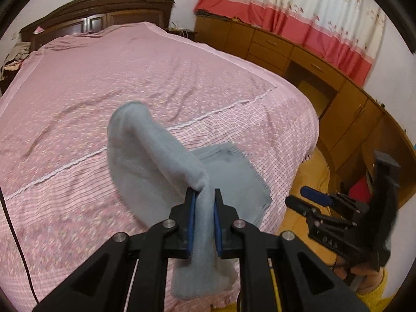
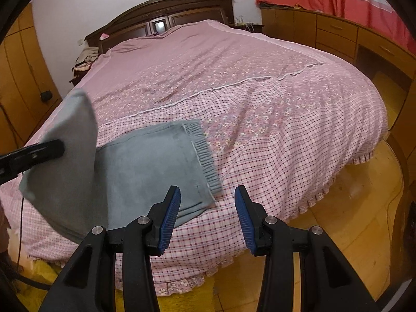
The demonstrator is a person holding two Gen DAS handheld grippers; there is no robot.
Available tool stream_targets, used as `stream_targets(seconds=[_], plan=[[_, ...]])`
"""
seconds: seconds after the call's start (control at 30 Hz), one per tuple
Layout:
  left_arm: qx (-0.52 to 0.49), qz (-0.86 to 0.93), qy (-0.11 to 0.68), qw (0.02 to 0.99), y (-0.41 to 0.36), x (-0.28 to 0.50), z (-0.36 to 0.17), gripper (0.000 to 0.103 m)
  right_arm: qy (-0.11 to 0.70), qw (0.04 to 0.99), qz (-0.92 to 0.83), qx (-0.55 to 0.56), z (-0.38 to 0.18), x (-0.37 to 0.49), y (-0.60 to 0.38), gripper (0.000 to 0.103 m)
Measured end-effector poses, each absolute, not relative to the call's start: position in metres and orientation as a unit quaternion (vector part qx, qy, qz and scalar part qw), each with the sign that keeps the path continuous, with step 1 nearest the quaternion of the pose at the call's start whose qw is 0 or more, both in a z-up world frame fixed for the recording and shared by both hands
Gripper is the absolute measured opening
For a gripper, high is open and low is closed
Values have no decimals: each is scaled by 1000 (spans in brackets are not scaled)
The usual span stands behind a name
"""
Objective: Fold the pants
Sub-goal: 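Fold the lifted end over the pants stack with the left tool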
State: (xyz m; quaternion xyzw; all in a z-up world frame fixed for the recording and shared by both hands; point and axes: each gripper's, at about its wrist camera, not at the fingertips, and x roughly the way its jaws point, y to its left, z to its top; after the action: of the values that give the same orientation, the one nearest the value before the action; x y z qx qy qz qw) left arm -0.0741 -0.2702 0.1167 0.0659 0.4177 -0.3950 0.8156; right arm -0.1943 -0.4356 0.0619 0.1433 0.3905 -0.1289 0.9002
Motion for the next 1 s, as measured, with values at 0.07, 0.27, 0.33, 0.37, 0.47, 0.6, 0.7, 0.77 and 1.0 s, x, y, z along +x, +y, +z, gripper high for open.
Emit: stream_targets(seconds=[0.07,0.27,0.33,0.37,0.47,0.6,0.7,0.77,1.0], plan=[[70,-401,425,808,-285,-72,110,12,391,900,-129,142,61,-195,-436,44],[94,-406,447,791,-324,-69,87,12,392,899,-131,146,57,-198,-441,44],[105,-405,452,788,-334,-69,78,12,394,897,-132,150,54,-198,-442,44],[107,-405,455,786,-338,-68,75,12,395,896,-132,151,54,-198,-442,45],[107,-409,465,778,-346,-65,66,17,399,894,-132,152,51,-198,-443,45],[105,-416,466,774,-353,-64,64,24,401,893,-132,153,50,-197,-443,45],[108,-417,461,776,-352,-68,71,28,401,894,-131,152,51,-197,-443,45],[106,-420,454,779,-347,-71,77,29,401,894,-131,150,52,-197,-443,44],[79,-412,433,798,-316,-69,101,38,398,899,-120,142,62,-188,-439,44]])
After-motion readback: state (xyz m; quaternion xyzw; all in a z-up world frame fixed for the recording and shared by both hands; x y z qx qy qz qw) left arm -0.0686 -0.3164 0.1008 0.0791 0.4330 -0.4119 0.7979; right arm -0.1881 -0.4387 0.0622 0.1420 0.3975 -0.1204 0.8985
